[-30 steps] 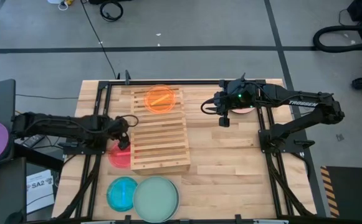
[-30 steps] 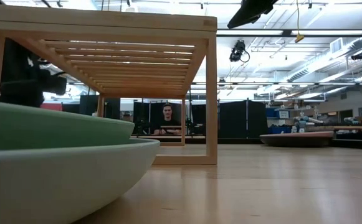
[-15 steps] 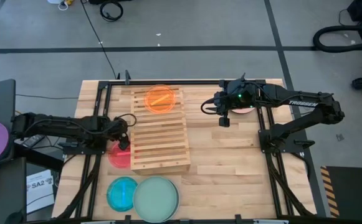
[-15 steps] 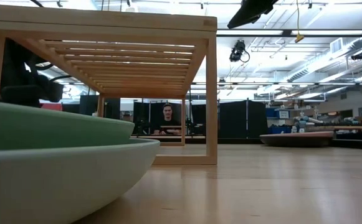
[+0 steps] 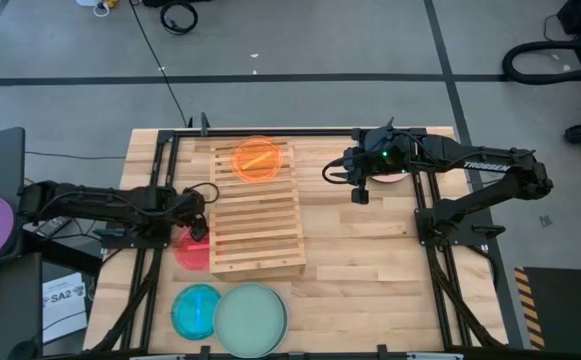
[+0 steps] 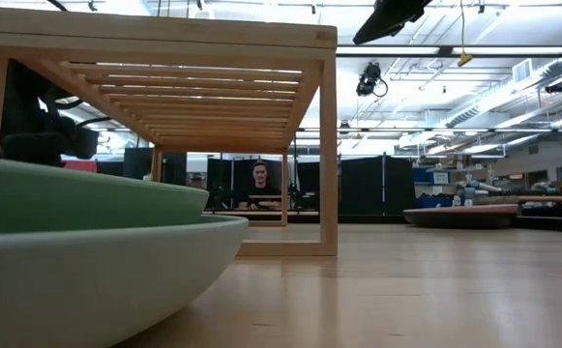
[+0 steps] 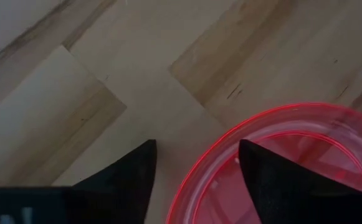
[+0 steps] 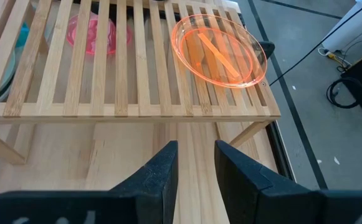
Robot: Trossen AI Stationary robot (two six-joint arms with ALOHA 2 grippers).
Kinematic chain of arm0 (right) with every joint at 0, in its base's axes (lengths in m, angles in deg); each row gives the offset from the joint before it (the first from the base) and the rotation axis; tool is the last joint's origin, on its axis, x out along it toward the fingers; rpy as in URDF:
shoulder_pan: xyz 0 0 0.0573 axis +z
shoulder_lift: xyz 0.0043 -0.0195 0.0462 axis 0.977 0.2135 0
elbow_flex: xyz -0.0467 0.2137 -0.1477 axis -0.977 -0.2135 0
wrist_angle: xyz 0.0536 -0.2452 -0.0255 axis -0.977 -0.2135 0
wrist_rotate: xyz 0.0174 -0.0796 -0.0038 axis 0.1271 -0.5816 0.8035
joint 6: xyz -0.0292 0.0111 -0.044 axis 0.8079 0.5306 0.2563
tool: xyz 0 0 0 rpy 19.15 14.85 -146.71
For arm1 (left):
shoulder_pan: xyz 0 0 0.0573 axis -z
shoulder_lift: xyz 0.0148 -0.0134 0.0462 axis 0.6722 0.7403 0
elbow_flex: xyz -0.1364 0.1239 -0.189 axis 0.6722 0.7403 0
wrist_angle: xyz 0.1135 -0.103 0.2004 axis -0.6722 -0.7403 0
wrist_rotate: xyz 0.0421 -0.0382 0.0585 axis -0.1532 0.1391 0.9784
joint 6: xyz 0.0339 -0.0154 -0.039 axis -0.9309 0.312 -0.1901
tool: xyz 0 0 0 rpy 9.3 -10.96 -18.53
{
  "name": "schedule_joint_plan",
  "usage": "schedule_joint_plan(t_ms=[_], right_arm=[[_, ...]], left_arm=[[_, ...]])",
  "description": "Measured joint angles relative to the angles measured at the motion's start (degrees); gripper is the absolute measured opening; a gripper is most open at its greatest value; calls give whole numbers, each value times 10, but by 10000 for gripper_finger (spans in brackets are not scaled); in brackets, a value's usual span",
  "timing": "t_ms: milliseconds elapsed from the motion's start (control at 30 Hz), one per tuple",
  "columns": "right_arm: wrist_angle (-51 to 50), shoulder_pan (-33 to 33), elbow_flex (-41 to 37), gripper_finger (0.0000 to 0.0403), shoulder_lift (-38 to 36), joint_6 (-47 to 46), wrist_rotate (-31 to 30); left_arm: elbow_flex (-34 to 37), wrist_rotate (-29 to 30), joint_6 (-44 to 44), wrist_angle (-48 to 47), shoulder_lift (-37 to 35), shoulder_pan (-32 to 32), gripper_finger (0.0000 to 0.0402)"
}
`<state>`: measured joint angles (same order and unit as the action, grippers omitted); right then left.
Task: Place and stack plates onto a shelf
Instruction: Stack the pink transparent plate on the orange transparent plate
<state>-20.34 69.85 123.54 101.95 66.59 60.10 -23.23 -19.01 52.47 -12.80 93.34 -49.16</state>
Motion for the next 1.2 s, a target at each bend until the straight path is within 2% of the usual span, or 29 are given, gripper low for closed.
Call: schedule_joint_plan(t_ms=[267, 800, 1033, 1200], right_arm=[[0, 0, 0, 110, 0, 0, 0], [0, 0, 0, 110, 0, 0, 0], [0, 0, 0, 110, 0, 0, 0], [0, 0, 0, 110, 0, 0, 0]], left_arm=[[0, -7, 0, 1, 0, 0, 133], [-2, -8, 17, 1, 0, 0, 13], [-14, -8, 34, -10, 0, 0, 8], [-59, 23, 34, -79, 0, 0, 6]])
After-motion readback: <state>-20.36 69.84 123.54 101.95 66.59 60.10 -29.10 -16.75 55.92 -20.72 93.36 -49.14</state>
